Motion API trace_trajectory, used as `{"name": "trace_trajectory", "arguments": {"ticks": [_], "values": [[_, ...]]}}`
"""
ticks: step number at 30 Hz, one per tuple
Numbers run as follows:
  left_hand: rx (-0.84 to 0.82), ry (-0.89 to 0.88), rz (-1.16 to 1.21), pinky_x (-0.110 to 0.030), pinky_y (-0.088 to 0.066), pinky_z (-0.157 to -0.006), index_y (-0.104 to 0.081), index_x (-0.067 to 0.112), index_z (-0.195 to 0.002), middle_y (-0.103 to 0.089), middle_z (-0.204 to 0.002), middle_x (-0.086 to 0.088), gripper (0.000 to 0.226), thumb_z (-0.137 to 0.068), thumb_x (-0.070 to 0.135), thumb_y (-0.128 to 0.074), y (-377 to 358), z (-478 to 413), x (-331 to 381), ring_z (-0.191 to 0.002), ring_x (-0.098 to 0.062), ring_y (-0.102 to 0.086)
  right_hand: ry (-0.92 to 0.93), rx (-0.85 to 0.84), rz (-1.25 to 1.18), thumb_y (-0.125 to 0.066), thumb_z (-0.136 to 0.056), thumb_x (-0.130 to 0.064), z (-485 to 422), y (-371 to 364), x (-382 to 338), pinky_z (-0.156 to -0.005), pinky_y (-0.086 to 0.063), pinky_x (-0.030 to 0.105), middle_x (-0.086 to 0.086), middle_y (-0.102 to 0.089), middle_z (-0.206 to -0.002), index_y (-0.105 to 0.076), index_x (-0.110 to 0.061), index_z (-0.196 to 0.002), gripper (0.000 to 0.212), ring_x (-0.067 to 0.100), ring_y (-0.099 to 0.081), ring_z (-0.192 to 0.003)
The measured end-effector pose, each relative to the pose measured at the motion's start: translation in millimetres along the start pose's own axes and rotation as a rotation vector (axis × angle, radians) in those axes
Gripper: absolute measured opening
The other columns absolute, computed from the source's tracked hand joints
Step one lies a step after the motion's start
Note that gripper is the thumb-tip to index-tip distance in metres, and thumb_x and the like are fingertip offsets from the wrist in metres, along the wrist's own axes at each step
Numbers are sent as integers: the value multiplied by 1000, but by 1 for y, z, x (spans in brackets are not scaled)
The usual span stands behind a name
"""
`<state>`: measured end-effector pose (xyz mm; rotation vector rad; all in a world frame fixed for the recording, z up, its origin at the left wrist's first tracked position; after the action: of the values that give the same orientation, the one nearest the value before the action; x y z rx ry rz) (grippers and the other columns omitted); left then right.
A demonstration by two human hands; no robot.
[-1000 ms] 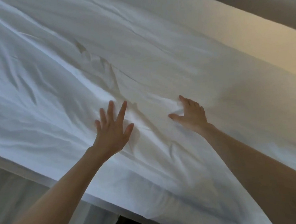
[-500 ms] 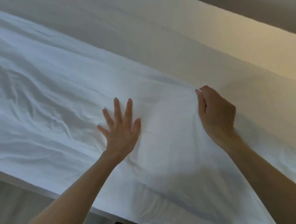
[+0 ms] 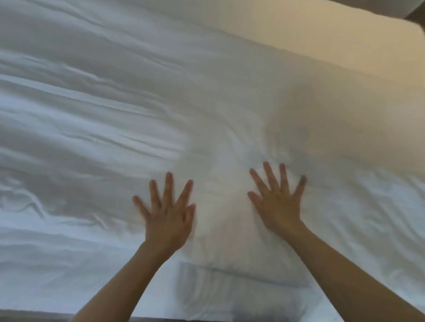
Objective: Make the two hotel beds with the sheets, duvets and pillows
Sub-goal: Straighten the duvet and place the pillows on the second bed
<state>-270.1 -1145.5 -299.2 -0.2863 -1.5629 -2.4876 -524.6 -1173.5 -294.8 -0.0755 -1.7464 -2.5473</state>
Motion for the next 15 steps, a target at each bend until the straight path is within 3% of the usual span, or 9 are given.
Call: {"name": "trace_trajectory", "arguments": {"ticks": [2,3,7,10,15], "values": [[-34,-2,-25,-71,4,-107,18,44,-144,27,-156,0,68,-79,61,12,-7,-1,12,-145,-42,14,-145,-91,-49,-19,-100,-58,-1,-1,56,-105,10,75,-13,13,-161,8,-46,-150,58,15,13,-149],[-53,-7,-29,-70,3,-108,21,45,-144,29,-156,0,69,-77,62,15,-10,-1,20,-145,-41,17,-126,-119,-27,-20,-101,-55,2,6,68,-105,11,75,-13,16,-161,8,-44,-151,58,12,14,-148],[-156,-116,0,-65,-1,-113,19,42,-147,29,-157,0,55,-100,52,-7,-8,8,83,-145,-36,19,-7,-39,-28,-29,-104,-39,33,48,79,-109,11,69,-7,2,-163,-11,-41,-153,52,14,2,-150],[-181,-187,32,-61,1,-114,18,42,-148,31,-156,3,56,-102,49,-14,1,16,131,-145,-32,22,-97,59,-169,-36,-103,-35,59,65,115,-112,12,63,-7,-10,-163,-25,-40,-150,48,16,-4,-150],[-121,-260,27,-58,0,-115,15,43,-149,31,-156,4,57,-101,50,-15,16,20,201,-145,-31,23,-381,104,-389,-35,-103,-35,83,57,214,-116,4,60,-3,-9,-163,-22,-38,-150,49,20,-2,-150]]}}
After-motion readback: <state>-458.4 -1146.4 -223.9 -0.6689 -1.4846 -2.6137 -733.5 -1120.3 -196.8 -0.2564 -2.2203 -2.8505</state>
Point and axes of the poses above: each hand's wrist, its own z-axis away from the middle knuckle, its own y-axis out of the back of the hand, x = y × z, the point moved 8 cm from there along -z, towards the middle knuckle
